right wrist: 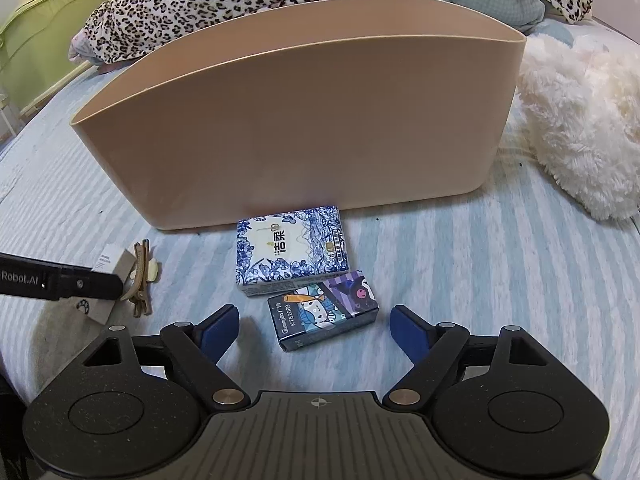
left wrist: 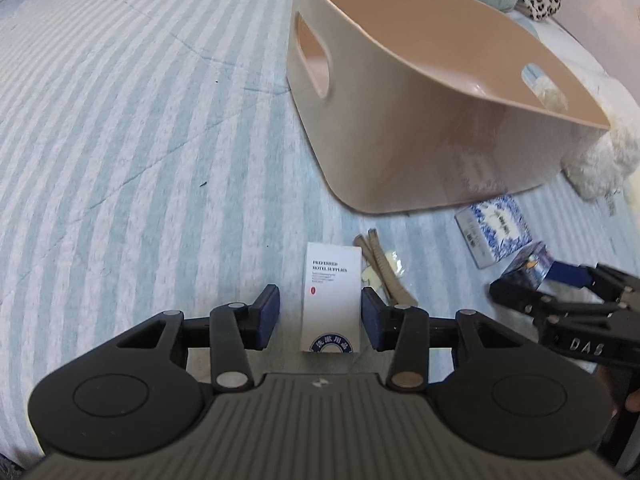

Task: Organize objects
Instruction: 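Grasp the white hotel-supplies box with the left tool, then drop white box in basket with left tool while right tool drops cartoon card pack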

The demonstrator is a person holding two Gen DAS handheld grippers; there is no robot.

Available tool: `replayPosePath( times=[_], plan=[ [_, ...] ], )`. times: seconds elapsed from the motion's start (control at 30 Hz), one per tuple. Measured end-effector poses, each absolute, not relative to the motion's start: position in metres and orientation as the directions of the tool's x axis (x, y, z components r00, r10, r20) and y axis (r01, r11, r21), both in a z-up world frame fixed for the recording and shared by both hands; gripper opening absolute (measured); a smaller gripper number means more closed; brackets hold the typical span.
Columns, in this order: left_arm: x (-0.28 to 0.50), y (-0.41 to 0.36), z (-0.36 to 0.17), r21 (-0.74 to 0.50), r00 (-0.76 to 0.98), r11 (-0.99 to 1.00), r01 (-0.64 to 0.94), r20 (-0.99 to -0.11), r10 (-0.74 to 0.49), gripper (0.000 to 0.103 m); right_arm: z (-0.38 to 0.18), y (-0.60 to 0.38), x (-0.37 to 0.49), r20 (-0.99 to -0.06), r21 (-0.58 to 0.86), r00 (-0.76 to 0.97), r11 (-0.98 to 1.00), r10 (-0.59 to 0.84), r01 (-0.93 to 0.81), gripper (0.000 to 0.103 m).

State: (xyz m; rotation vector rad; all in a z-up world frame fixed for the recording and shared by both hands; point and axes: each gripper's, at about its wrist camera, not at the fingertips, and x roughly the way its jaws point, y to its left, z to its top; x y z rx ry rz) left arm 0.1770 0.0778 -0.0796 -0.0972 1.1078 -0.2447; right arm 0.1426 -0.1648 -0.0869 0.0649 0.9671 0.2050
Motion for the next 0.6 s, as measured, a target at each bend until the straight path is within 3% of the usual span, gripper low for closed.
replayPosePath(
  times=[0.07,0.13,0.23,0.6],
  plan=[
    [0.176,0.076,-0.081,-0.176,0.429,0.971,0.161,-0.874,-0.23,0.044,-0.087,-0.164,0.143,-0.81,0.134,0.553,0.98,0.195,-0.149,0.079],
    [0.175,0.074,-0.082,-0.16,0.439,0.972,0.171,-0.871,-0.221,0.033,-0.087,-0.163,0.143,-0.81,0.125,0.555,0.98,0.19,-0.154,0.065],
    [0.172,0.072,-0.081,-0.152,0.446,0.972,0.178,-0.868,-0.218,0.032,-0.086,-0.164,0.143,-0.808,0.112,0.561,0.981,0.181,-0.156,0.051],
    [0.149,0.068,-0.042,-0.128,0.526,0.967,0.218,-0.819,-0.227,0.032,-0.053,-0.175,0.124,-0.765,0.137,0.612,0.98,0.198,-0.145,0.05]
  ],
)
